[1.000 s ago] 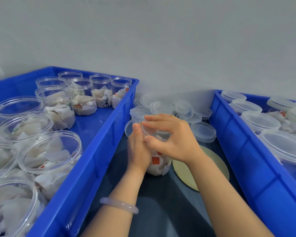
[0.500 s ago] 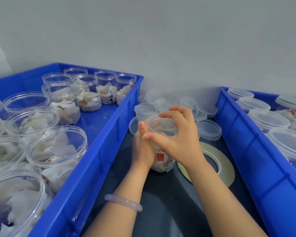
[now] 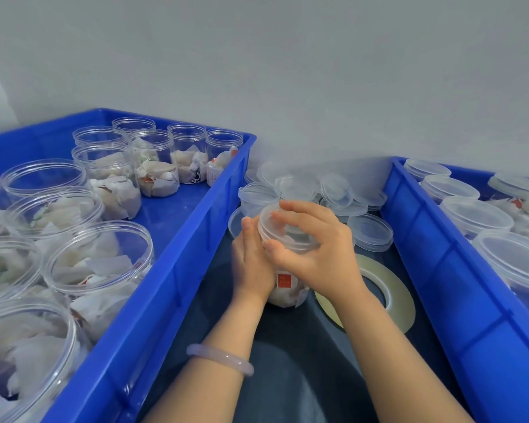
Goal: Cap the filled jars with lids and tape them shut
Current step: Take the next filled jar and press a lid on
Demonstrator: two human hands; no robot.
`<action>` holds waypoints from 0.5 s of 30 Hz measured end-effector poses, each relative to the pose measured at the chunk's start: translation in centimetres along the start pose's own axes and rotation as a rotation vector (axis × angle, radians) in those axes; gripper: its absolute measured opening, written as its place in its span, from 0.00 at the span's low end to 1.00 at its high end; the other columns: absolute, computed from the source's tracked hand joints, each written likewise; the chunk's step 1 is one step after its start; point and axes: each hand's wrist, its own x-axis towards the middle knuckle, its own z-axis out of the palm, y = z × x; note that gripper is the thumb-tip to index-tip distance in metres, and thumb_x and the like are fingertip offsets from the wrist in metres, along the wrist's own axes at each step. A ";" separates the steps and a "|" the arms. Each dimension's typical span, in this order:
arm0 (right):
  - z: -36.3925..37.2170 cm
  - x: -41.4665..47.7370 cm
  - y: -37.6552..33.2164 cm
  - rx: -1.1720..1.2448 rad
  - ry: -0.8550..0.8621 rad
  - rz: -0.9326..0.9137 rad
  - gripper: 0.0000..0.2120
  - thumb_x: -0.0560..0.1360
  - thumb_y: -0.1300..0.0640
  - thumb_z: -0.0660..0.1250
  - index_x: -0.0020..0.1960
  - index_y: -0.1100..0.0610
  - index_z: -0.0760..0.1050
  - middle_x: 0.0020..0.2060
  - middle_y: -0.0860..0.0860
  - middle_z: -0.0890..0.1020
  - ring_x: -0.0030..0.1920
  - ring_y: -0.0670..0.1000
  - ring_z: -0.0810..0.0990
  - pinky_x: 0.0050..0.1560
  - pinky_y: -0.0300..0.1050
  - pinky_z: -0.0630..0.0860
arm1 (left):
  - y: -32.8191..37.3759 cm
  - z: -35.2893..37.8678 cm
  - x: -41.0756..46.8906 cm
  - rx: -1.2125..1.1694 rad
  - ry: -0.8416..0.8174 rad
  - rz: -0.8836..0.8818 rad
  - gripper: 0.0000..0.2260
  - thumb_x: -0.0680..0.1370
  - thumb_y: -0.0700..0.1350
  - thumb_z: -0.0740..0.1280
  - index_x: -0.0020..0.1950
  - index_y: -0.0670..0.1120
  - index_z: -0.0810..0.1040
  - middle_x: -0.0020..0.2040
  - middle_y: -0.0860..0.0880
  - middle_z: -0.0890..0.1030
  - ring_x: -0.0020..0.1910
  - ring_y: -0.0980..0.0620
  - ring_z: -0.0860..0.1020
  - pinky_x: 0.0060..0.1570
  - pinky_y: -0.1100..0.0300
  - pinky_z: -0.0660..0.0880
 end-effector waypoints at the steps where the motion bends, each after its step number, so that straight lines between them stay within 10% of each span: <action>1: 0.3 -0.1 -0.1 -0.005 0.027 0.013 0.17 0.62 0.50 0.74 0.49 0.55 0.84 0.54 0.47 0.81 0.58 0.52 0.77 0.61 0.40 0.70 | -0.1 0.1 0.0 -0.001 0.024 0.014 0.23 0.84 0.53 0.49 0.37 0.51 0.79 0.33 0.56 0.81 0.36 0.61 0.78 0.42 0.63 0.74; 6: 0.7 -0.5 -0.7 -0.081 0.059 0.052 0.19 0.64 0.48 0.75 0.52 0.54 0.83 0.59 0.51 0.79 0.61 0.55 0.75 0.62 0.43 0.70 | -0.3 0.3 0.0 -0.017 0.055 0.027 0.20 0.77 0.58 0.51 0.36 0.63 0.81 0.33 0.60 0.82 0.35 0.63 0.78 0.43 0.60 0.74; 10: -0.4 0.1 -0.9 -0.224 -0.163 0.208 0.36 0.62 0.35 0.72 0.67 0.47 0.73 0.71 0.50 0.68 0.69 0.49 0.67 0.62 0.42 0.65 | -0.6 -0.4 0.7 -0.065 -0.118 -0.134 0.24 0.72 0.66 0.52 0.44 0.56 0.85 0.48 0.48 0.85 0.54 0.47 0.81 0.59 0.45 0.74; 15: -0.7 0.4 -1.3 -0.100 -0.104 0.203 0.24 0.65 0.43 0.75 0.59 0.49 0.79 0.61 0.46 0.78 0.61 0.42 0.75 0.62 0.43 0.71 | -0.7 -0.4 0.7 -0.022 -0.065 -0.053 0.23 0.80 0.53 0.51 0.39 0.55 0.84 0.40 0.51 0.85 0.43 0.54 0.82 0.49 0.54 0.77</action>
